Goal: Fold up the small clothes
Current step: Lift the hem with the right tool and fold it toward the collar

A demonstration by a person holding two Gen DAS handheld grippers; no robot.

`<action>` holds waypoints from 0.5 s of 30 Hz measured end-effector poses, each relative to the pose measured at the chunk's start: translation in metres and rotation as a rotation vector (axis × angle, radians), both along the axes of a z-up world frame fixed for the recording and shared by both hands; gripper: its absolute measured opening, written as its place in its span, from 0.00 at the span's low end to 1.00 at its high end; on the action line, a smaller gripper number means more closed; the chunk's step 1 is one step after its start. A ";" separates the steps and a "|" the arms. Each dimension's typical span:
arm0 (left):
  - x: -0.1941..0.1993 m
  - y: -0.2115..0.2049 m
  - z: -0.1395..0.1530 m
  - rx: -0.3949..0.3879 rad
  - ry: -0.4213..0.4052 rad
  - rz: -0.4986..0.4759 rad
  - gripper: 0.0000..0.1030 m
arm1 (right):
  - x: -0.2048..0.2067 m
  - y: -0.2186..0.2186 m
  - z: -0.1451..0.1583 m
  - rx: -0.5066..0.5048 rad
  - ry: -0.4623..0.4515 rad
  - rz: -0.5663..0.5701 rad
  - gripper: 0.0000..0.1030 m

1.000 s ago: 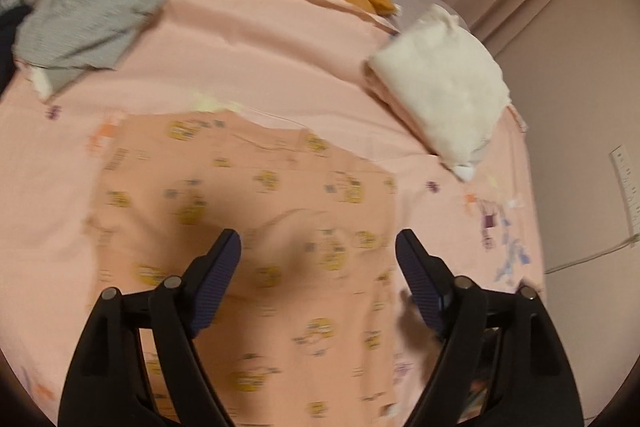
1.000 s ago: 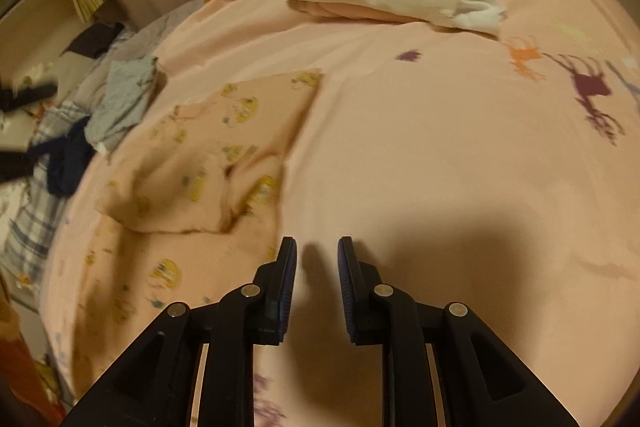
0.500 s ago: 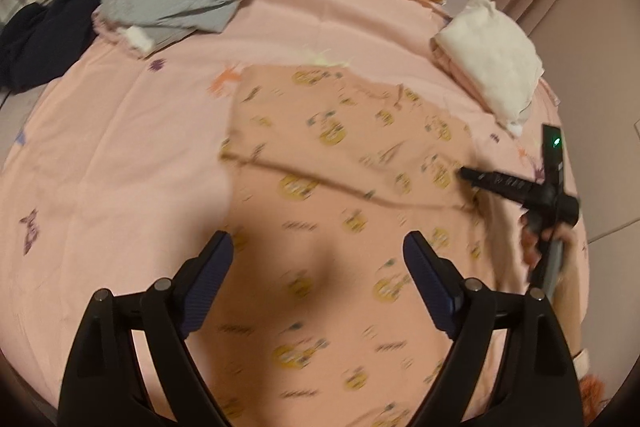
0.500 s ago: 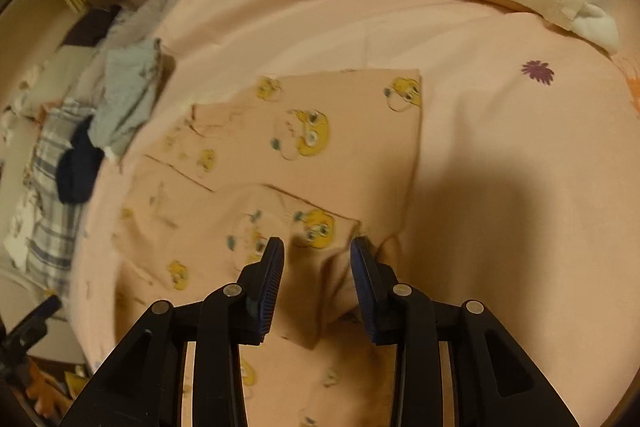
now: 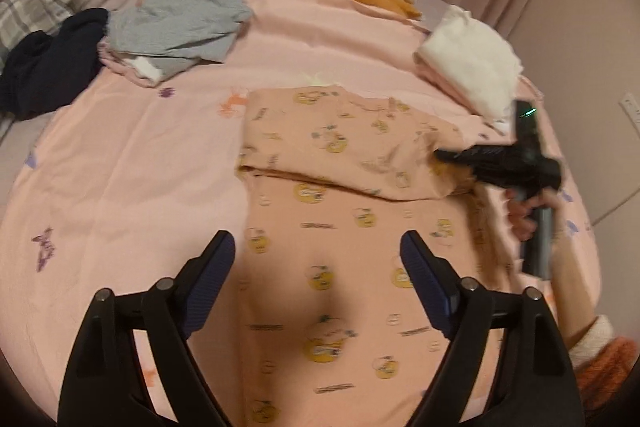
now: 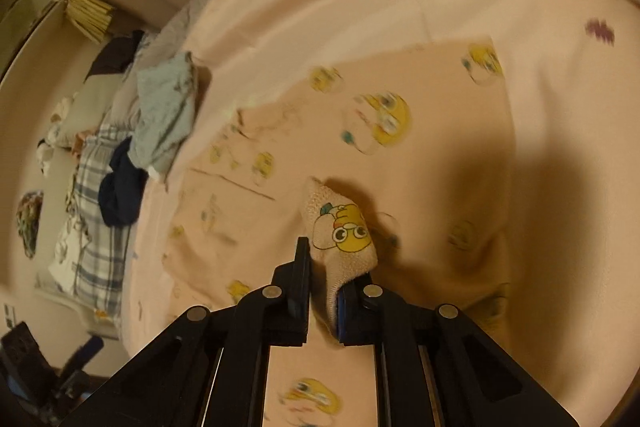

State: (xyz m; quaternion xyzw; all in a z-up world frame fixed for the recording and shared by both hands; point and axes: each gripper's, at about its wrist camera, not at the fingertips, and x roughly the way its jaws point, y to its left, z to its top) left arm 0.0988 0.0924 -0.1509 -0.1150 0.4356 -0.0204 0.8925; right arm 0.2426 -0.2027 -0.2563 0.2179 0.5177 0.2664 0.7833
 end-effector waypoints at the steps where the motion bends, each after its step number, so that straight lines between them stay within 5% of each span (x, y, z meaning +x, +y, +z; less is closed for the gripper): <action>1: -0.002 0.004 -0.002 -0.002 0.006 0.005 0.73 | -0.001 0.003 0.007 0.016 -0.013 -0.002 0.11; 7: -0.020 0.028 -0.010 -0.095 0.016 0.039 0.74 | 0.000 0.061 0.094 -0.018 -0.186 0.077 0.11; 15: -0.036 0.050 -0.009 -0.073 -0.041 0.081 0.74 | -0.007 0.165 0.191 0.022 -0.377 0.227 0.11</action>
